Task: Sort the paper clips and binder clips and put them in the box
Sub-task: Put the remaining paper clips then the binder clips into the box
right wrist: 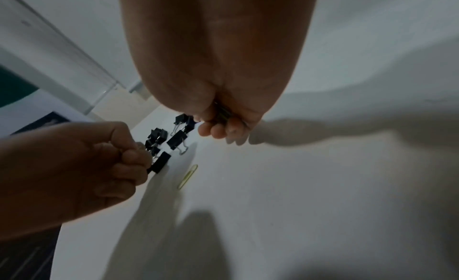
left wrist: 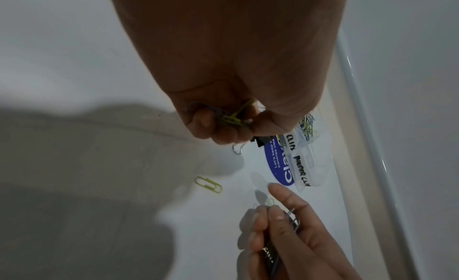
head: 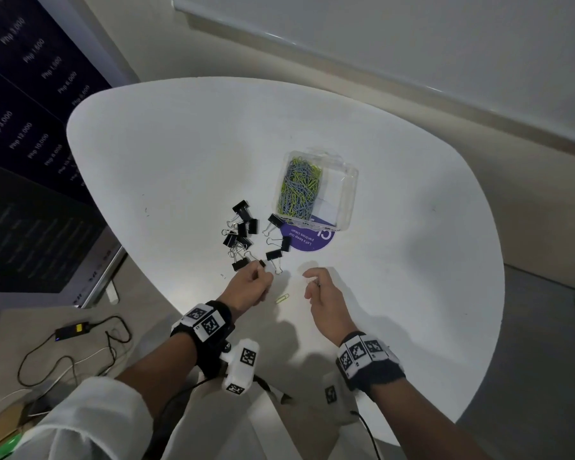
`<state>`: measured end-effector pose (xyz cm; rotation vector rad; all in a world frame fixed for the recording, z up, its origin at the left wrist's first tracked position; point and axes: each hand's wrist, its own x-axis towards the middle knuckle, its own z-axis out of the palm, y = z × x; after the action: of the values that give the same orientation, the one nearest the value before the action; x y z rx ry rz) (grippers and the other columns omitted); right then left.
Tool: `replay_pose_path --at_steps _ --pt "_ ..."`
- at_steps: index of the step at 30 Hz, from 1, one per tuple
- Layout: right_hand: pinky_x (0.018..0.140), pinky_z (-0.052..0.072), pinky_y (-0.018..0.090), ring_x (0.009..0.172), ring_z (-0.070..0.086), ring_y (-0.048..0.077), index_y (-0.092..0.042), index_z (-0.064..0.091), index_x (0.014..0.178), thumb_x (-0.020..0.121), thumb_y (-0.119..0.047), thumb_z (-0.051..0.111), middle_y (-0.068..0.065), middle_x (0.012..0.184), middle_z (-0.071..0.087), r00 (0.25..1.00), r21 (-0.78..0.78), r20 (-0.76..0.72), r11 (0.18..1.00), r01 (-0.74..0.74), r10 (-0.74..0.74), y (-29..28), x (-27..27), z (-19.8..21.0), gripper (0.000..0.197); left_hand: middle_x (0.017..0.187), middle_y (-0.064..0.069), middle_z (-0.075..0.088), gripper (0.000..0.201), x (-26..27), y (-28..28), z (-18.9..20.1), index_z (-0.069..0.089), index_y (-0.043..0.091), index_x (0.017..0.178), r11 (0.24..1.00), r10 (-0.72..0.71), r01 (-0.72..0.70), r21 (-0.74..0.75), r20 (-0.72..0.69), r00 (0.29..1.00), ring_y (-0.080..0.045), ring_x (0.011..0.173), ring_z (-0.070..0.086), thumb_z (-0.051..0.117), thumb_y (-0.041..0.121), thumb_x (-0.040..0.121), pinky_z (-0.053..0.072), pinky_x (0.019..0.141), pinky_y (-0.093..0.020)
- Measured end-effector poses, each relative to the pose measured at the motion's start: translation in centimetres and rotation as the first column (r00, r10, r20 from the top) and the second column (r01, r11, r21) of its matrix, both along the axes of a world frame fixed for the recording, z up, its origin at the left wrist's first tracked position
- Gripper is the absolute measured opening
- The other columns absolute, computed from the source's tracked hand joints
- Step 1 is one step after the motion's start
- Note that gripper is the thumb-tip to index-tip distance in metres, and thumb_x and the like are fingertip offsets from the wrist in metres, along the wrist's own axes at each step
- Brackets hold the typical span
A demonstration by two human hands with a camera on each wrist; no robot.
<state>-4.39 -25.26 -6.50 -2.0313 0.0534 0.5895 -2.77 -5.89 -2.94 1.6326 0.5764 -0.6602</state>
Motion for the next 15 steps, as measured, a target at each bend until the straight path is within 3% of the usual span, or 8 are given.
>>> replay_pose_path --at_steps 3,6,8,11,15 --pt "0.073 0.037 0.011 0.076 0.048 -0.002 -0.018 0.055 0.114 0.101 -0.007 0.037 -0.007 0.091 0.055 0.996 -0.031 0.016 0.996 -0.084 0.084 0.8 0.3 0.2 0.025 0.059 0.002 0.037 0.014 -0.1 0.5 -0.3 0.037 0.016 0.076 0.997 0.078 -0.078 0.002 -0.03 0.996 -0.014 0.05 0.03 0.043 0.012 0.089 0.024 0.045 -0.023" --pt "0.086 0.041 0.022 0.097 0.05 0.008 -0.017 0.059 0.109 0.098 -0.019 0.051 -0.003 0.105 0.057 0.957 -0.108 0.107 0.96 -0.258 0.27 1.4 0.4 0.0 0.014 0.057 0.009 0.033 0.014 0.3 0.9 0.1 0.034 0.021 0.069 0.992 0.125 -0.127 -0.027 -0.043 0.991 -0.012 0.049 0.025 0.046 0.019 0.076 0.019 0.045 -0.023" --pt "0.09 0.038 0.022 0.107 0.046 0.011 -0.017 0.061 0.109 0.092 -0.024 0.061 -0.002 0.109 0.057 0.903 -0.187 0.128 0.904 -0.383 0.409 1.4 0.3 -0.4 0.018 0.056 0.01 0.03 0.014 1.0 0.9 0.5 0.034 0.024 0.067 0.989 0.144 -0.144 -0.031 -0.02 0.989 -0.012 0.05 0.021 0.046 0.023 0.074 0.016 0.046 -0.023" --pt "0.081 0.038 0.024 0.098 0.047 0.016 -0.016 0.062 0.095 0.09 -0.023 0.065 -0.001 0.096 0.057 0.883 -0.24 0.204 0.896 -0.373 0.423 1.4 -0.2 -0.7 0.01 0.054 0.009 0.03 0.009 2.6 0.5 1.2 0.048 0.019 0.074 0.986 0.163 -0.161 -0.038 0.034 0.986 -0.011 0.048 0.022 0.046 0.023 0.082 0.017 0.045 -0.022" --pt "0.078 0.044 0.033 0.088 0.051 0.021 -0.015 0.058 0.086 0.096 -0.026 0.057 0.0 0.088 0.059 0.859 -0.324 0.242 0.872 -0.367 0.452 1.4 -0.9 -1.2 0.015 0.056 0.004 0.034 0.025 5.6 -0.4 1.9 0.061 0.013 0.079 0.989 0.15 -0.146 -0.038 0.116 0.982 -0.011 0.048 0.028 0.039 0.017 0.092 0.022 0.045 -0.022"
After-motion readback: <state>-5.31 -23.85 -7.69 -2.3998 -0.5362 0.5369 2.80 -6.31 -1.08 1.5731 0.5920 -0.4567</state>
